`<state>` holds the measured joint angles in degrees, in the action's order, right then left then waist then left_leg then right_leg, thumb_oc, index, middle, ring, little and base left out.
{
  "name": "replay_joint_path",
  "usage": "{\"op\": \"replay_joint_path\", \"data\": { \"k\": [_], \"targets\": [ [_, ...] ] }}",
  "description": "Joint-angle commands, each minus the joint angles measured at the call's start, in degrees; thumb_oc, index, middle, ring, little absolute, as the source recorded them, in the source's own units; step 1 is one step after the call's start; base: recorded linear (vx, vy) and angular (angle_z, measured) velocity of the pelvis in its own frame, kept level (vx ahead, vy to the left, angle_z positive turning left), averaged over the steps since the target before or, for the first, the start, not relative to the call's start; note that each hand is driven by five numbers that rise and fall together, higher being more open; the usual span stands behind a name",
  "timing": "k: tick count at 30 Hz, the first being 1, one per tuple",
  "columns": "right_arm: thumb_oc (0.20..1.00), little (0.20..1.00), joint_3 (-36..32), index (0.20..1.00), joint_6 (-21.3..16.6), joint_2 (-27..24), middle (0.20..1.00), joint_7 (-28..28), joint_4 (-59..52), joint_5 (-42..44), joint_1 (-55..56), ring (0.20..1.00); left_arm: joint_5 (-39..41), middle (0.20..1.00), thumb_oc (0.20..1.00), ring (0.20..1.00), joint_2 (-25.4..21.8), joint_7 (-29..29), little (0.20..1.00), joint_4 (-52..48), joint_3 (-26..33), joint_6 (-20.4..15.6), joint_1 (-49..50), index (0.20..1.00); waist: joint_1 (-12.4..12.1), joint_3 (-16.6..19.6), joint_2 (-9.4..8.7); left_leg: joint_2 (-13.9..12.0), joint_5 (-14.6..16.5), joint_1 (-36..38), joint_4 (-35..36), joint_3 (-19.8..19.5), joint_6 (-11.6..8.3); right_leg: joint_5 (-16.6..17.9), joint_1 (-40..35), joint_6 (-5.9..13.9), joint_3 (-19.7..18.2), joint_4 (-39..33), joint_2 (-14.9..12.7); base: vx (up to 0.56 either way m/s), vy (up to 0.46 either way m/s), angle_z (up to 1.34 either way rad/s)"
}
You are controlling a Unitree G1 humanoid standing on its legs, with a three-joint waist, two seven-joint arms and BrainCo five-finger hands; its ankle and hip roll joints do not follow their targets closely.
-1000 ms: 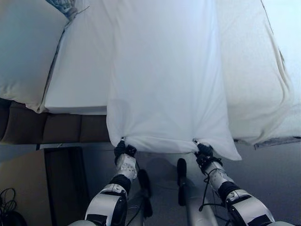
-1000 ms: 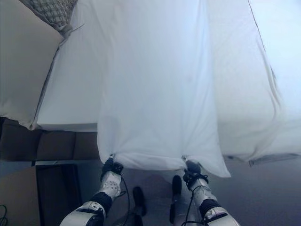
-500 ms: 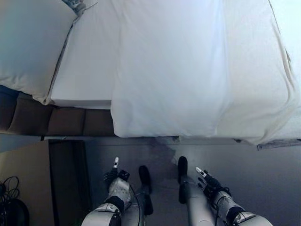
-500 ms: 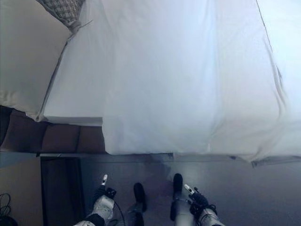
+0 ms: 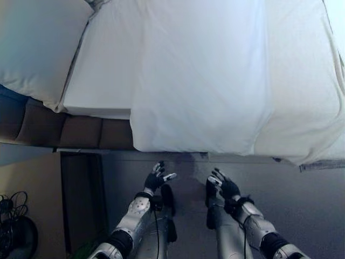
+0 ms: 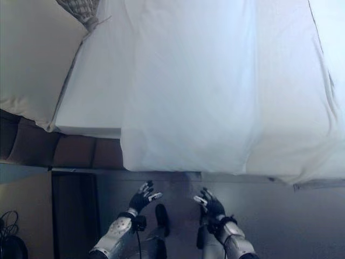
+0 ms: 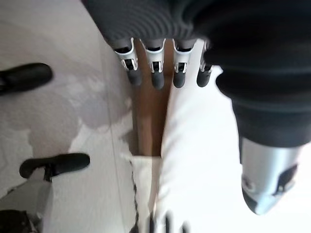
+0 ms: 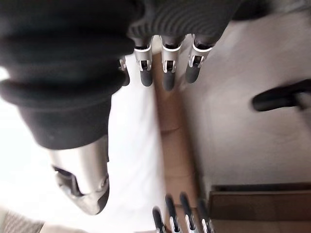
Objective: Make the bed
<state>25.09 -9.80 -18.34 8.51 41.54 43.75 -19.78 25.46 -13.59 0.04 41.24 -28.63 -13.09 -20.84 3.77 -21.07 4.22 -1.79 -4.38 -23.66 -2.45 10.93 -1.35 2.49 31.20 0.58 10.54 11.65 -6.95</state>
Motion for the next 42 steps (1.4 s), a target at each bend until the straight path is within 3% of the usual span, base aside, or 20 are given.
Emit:
{"op": "replay_joint_path", "data": {
  "k": [1, 6, 9, 10, 12, 17, 26, 32, 34, 42],
  "targets": [
    [1.0, 1.0, 3.7, 1.0, -1.7, -1.2, 1.0, 4.6, -2.8, -1.2, -5.7, 1.0, -4.9, 1.0, 1.0, 1.0, -2.0, -6.0, 1.0, -4.0, -3.2, -4.1, -6.8, 1.0, 0.6, 0.0, -2.21, 0.6, 0.0, -4.5, -3.2, 0.6, -1.34, 1.7, 0.0, 4.71, -1.7, -1.8, 0.9, -0.08, -0.001, -0.02],
    [1.0, 1.0, 5.6, 1.0, -1.2, -2.2, 1.0, 5.3, -1.8, -2.1, -13.2, 1.0, -5.7, 1.0, 1.0, 1.0, -4.3, -8.6, 1.0, -4.1, -6.2, -4.4, -14.4, 1.0, 0.6, -0.5, -2.46, 0.0, 0.9, -9.2, -7.4, 0.6, -0.96, 1.1, 4.7, 4.46, -1.8, 2.4, 0.5, -0.08, -0.006, 0.02],
    [1.0, 1.0, 6.0, 1.0, -1.3, -3.2, 1.0, 5.6, 0.5, -2.1, -19.9, 1.0, -6.1, 1.0, 1.0, 1.0, -5.9, -9.6, 1.0, -2.1, -7.5, -4.9, -21.0, 1.0, 1.0, -0.8, -2.68, -0.6, 2.6, -13.6, -12.7, 0.9, -0.62, 0.0, 9.1, 4.23, -1.9, 7.1, -0.1, -0.04, 0.002, 0.07],
    [1.0, 1.0, 6.0, 1.0, -1.5, -4.0, 1.0, 5.2, 2.0, -2.0, -23.9, 1.0, -6.5, 1.0, 1.0, 1.0, -7.2, -9.7, 1.0, -0.7, -8.1, -5.7, -24.6, 1.0, 1.1, -0.6, -2.68, -1.2, 4.9, -16.2, -16.7, 0.7, -0.7, -1.9, 11.6, 4.47, -2.1, 10.7, -0.3, -0.06, 0.0, 0.1],
    [1.0, 1.0, 6.2, 1.0, -1.3, -4.0, 1.0, 4.9, 2.8, -1.7, -25.2, 1.0, -6.5, 1.0, 1.0, 1.0, -7.4, -9.7, 1.0, 0.1, -8.1, -5.7, -25.5, 1.0, 1.1, -0.2, -2.61, -1.5, 5.3, -17.4, -17.6, 0.7, -0.62, -2.4, 13.1, 4.51, -2.3, 12.1, -0.3, -0.01, 0.021, 0.16],
    [1.0, 1.0, 7.0, 1.0, -1.3, -4.4, 1.0, 4.1, 7.5, 0.4, -35.1, 1.0, -8.8, 1.0, 1.0, 1.0, -10.7, -6.8, 1.0, 4.9, -9.8, -7.6, -34.7, 1.0, 1.0, 0.0, -3.18, -2.5, 7.4, -24.5, -24.4, 1.3, -0.48, -3.5, 20.1, 4.4, -2.7, 18.3, -0.7, -0.04, 0.039, -0.05],
    [1.0, 1.0, 7.4, 1.0, -1.9, -6.2, 1.0, 2.0, 17.2, 5.8, -49.2, 1.0, -12.2, 1.0, 1.0, 1.0, -14.0, 2.3, 1.0, 16.6, -9.2, -7.1, -48.2, 1.0, 0.8, -0.8, -3.59, -2.6, 10.2, -33.8, -34.3, 1.3, -0.68, -6.9, 28.8, 3.92, -2.3, 28.4, -1.2, -0.02, 0.018, -0.06],
    [1.0, 1.0, 4.4, 1.0, -3.2, -8.1, 1.0, -3.1, 26.5, 7.6, -55.6, 1.0, -14.1, 1.0, 1.0, 1.0, -16.0, 6.7, 1.0, 22.8, -8.3, -6.5, -53.2, 1.0, 0.6, -0.9, -3.2, -1.9, 10.2, -36.2, -34.4, 1.4, -0.73, -7.3, 31.4, 3.78, -2.3, 29.0, -1.5, -0.01, 0.009, 0.0],
    [1.0, 1.0, 3.5, 1.0, -3.4, -9.0, 1.0, -3.8, 28.3, 7.7, -56.4, 1.0, -14.6, 1.0, 1.0, 1.0, -16.6, 7.4, 1.0, 23.7, -8.2, -6.7, -54.2, 1.0, 0.6, -1.0, -3.21, -2.0, 8.9, -36.9, -33.9, 2.1, -0.2, -6.3, 32.1, 3.12, -1.9, 28.5, -1.6, -0.06, -0.002, 0.02],
    [1.0, 1.0, -2.7, 1.0, -3.1, -14.3, 1.0, -7.2, 32.4, 7.3, -51.5, 1.0, -11.4, 1.0, 1.0, 1.0, -20.2, 9.3, 1.0, 23.8, -1.2, -6.7, -47.6, 1.0, 0.3, -0.8, -2.69, -2.0, 7.3, -32.3, -27.8, 1.9, -0.61, -5.6, 27.5, 3.31, -1.3, 23.3, -1.8, 0.01, -0.015, 0.02]
  ]
}}
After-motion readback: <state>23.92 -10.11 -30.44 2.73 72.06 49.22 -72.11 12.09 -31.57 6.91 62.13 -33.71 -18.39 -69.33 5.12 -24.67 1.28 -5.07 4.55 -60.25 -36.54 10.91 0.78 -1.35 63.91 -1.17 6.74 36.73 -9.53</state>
